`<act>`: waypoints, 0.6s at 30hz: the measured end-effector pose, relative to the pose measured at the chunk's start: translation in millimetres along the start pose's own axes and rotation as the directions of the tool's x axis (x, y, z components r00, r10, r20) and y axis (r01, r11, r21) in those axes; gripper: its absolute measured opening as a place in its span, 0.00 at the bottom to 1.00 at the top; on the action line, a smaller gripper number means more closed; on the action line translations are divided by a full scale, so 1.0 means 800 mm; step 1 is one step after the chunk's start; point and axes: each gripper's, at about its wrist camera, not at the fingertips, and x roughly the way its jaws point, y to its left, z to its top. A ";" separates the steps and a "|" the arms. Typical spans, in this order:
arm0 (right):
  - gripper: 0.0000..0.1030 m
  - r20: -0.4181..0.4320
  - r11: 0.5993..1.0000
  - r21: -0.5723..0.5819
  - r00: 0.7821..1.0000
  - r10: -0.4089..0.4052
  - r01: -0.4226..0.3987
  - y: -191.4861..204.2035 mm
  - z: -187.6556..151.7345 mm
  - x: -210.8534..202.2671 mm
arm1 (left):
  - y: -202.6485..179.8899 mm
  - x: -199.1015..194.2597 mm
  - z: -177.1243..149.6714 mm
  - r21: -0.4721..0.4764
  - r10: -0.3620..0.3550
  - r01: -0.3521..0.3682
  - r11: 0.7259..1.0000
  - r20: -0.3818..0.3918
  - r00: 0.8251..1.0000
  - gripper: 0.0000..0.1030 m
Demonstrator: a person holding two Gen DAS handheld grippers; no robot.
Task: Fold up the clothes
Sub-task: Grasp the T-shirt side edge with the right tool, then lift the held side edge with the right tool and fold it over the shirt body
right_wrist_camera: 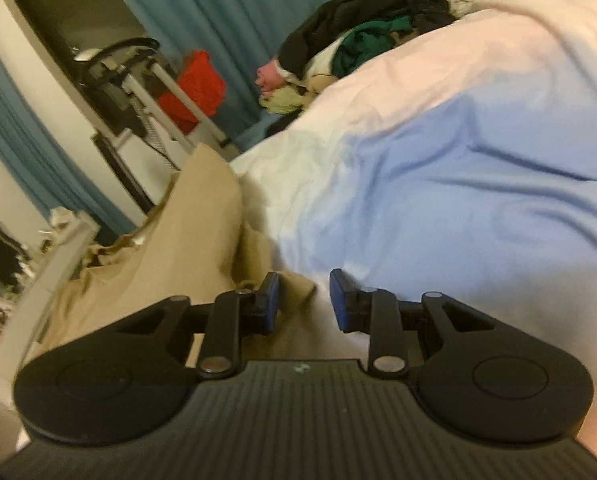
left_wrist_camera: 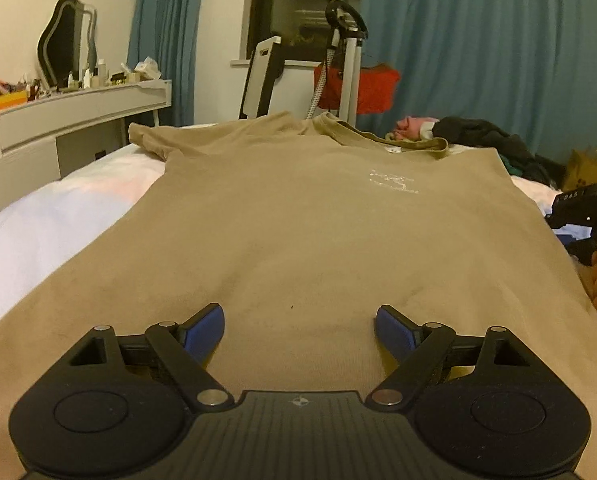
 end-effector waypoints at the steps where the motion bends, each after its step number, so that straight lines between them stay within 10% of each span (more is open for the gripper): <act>1: 0.30 -0.008 1.000 -0.020 1.000 0.015 -0.015 0.003 0.001 0.003 | 0.006 0.001 0.001 -0.015 -0.005 0.005 1.000 0.001 1.000 0.83; 9: 0.11 0.070 0.907 -0.400 0.991 -0.117 0.135 0.083 -0.021 0.006 | 0.013 -0.001 0.000 -0.039 -0.014 0.015 0.999 0.008 1.000 0.83; 18: 0.06 0.245 0.898 -0.357 0.953 -0.176 0.257 0.080 -0.002 -0.030 | 0.015 -0.003 -0.001 -0.041 -0.018 0.019 0.999 0.012 1.000 0.83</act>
